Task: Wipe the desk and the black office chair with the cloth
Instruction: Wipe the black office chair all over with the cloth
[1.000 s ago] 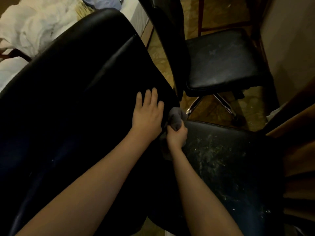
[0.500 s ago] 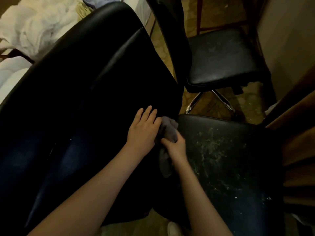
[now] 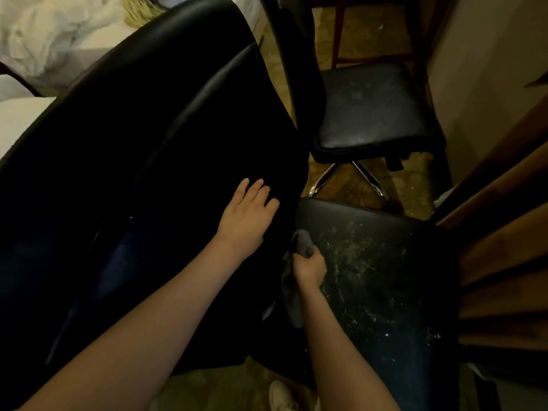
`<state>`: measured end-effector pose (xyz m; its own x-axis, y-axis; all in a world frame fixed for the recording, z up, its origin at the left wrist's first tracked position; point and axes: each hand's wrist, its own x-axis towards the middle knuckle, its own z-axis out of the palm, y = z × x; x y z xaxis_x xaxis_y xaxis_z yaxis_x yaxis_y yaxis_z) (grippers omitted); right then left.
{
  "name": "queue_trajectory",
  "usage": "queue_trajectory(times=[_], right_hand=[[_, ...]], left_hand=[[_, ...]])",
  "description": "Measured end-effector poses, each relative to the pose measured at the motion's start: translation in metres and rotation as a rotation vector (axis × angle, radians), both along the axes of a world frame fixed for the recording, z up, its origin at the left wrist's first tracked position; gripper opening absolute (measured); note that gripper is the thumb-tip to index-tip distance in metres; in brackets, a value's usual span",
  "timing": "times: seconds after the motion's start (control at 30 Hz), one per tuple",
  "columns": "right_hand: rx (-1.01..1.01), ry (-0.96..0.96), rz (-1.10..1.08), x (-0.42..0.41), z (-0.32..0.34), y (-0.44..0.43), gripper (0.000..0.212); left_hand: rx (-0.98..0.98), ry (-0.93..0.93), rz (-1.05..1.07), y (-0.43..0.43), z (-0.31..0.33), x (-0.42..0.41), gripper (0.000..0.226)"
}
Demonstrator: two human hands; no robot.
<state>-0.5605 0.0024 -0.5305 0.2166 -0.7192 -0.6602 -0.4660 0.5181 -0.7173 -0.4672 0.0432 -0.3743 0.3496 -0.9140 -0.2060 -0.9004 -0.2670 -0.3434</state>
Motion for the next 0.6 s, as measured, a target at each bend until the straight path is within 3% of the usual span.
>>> queue_trajectory(times=[0.13,0.33,0.5,0.6], right_hand=[[-0.056,-0.252,-0.184,-0.015,0.040,0.014,0.037],[-0.131,-0.589,-0.091,0.000,0.074,0.079,0.037],[-0.215,-0.509,-0.103,0.014,0.058,0.084,0.036],[-0.128,-0.220,-0.064,0.007,0.041,0.081,0.040]], left_hand=[[-0.007,0.043,0.057,-0.003,0.005,-0.007,0.064],[0.028,0.034,0.146,0.028,0.000,-0.029,0.066],[0.054,-0.004,0.110,0.064,-0.003,-0.032,0.067],[0.061,0.031,0.102,0.075,0.003,-0.035,0.075]])
